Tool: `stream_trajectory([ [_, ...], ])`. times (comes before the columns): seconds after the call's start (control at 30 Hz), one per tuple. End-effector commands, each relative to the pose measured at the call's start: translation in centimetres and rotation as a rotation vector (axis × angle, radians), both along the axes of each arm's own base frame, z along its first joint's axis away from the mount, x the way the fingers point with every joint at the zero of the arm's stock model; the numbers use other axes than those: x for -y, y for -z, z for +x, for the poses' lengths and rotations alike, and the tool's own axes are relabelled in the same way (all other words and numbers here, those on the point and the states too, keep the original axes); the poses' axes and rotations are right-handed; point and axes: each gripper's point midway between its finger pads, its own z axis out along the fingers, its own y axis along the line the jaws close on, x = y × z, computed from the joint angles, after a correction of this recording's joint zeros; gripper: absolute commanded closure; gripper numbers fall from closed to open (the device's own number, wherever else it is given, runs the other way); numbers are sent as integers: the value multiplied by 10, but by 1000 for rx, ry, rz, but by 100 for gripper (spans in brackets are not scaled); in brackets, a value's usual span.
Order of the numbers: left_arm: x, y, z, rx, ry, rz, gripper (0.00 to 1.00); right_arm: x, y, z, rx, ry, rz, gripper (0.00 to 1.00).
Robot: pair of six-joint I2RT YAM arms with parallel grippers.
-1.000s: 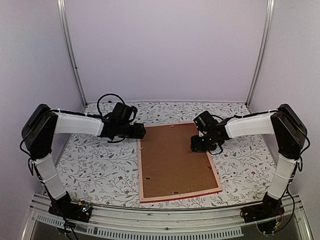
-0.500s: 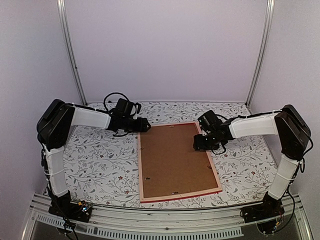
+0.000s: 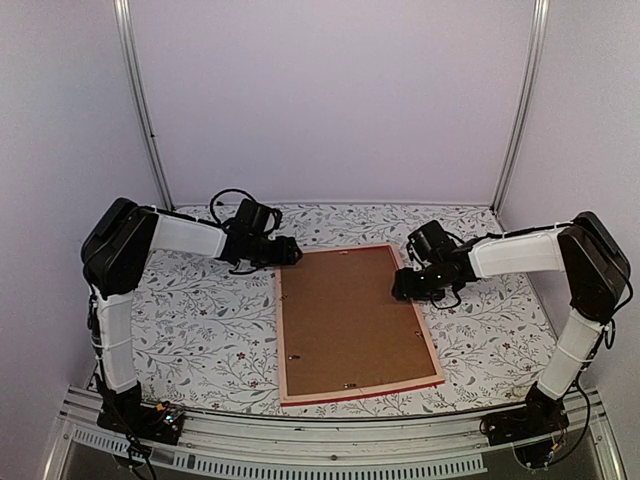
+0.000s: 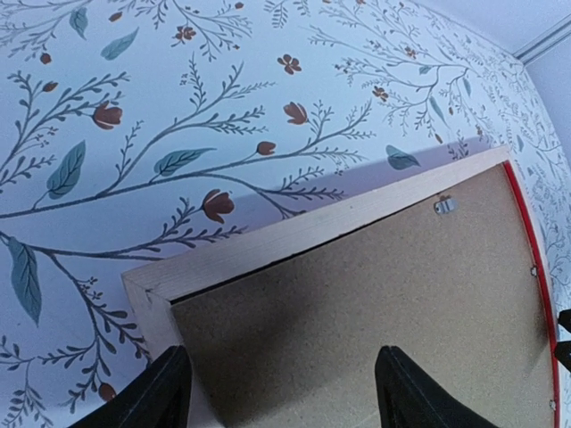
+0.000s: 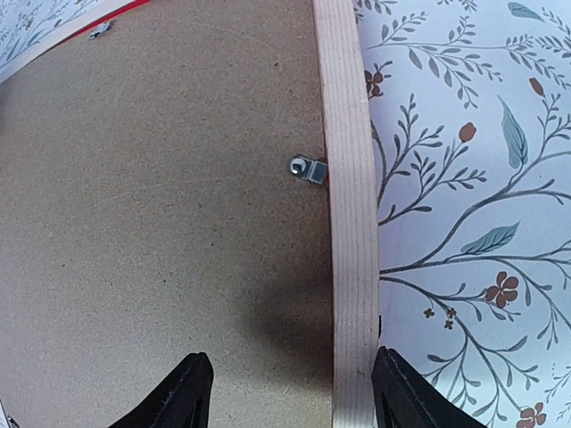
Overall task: Put the photo into the frame
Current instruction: Place the photo frame at the center of the board.
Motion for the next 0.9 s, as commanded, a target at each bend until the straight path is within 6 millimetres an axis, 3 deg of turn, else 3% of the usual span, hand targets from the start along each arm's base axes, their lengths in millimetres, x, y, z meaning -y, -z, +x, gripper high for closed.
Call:
stream_trajectory([
  [0.0,-10,5,-3,-10,-34,11,27,7,12,-4,-37,14,18,35],
  [0.17,-10,11,-7,-25,-24,10,27,7,17,1,-45,15,28,37],
  [0.57,-9,7,-15,-6,-5,-22,27,-2,-20,51,152,-57,-68,32],
  [0.87,-9,5,-13,3,-5,-12,27,-25,-21,73,172,-133,-58,33],
])
